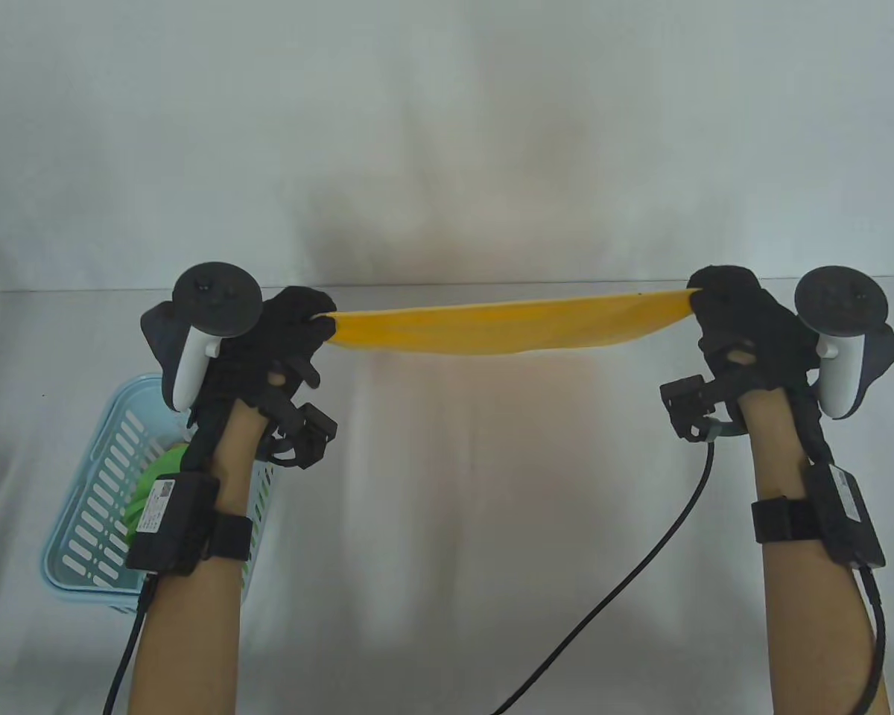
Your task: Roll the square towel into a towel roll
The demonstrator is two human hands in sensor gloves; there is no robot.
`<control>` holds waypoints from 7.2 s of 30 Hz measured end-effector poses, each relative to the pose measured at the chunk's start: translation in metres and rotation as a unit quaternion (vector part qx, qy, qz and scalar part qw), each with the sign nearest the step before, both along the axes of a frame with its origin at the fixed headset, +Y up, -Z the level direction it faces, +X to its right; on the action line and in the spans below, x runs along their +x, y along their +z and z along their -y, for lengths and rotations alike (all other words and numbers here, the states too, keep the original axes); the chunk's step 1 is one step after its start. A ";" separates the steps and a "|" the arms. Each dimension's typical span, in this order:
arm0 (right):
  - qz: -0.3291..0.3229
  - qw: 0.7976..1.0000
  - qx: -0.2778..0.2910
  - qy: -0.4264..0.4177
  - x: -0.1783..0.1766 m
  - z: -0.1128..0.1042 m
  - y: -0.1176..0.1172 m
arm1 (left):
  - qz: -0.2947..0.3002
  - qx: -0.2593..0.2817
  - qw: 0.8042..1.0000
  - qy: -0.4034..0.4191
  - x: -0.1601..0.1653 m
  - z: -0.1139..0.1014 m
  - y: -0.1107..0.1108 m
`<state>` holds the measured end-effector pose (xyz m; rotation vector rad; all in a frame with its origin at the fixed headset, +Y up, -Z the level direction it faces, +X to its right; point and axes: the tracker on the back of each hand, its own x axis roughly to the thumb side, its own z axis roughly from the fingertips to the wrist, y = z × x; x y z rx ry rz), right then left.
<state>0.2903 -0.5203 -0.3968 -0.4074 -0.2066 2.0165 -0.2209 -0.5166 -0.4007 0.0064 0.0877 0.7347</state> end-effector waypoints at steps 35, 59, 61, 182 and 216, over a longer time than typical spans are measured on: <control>-0.257 0.943 -0.209 -0.032 0.046 0.148 0.140 | 0.290 -0.189 0.929 -0.128 0.015 0.123 0.128; -0.032 0.973 -0.220 0.067 0.024 0.185 0.026 | 0.016 -0.168 0.951 -0.260 0.061 0.162 -0.006; -0.012 0.970 -0.228 0.080 0.022 0.194 0.018 | -0.008 -0.163 0.949 -0.271 0.065 0.172 -0.017; -0.398 0.868 -0.156 0.251 -0.308 0.209 0.069 | 0.045 0.070 0.981 -0.177 0.029 0.110 0.098; -0.307 0.949 -0.031 0.063 -0.181 0.117 0.063 | 0.234 -0.055 0.945 -0.220 0.078 0.173 0.083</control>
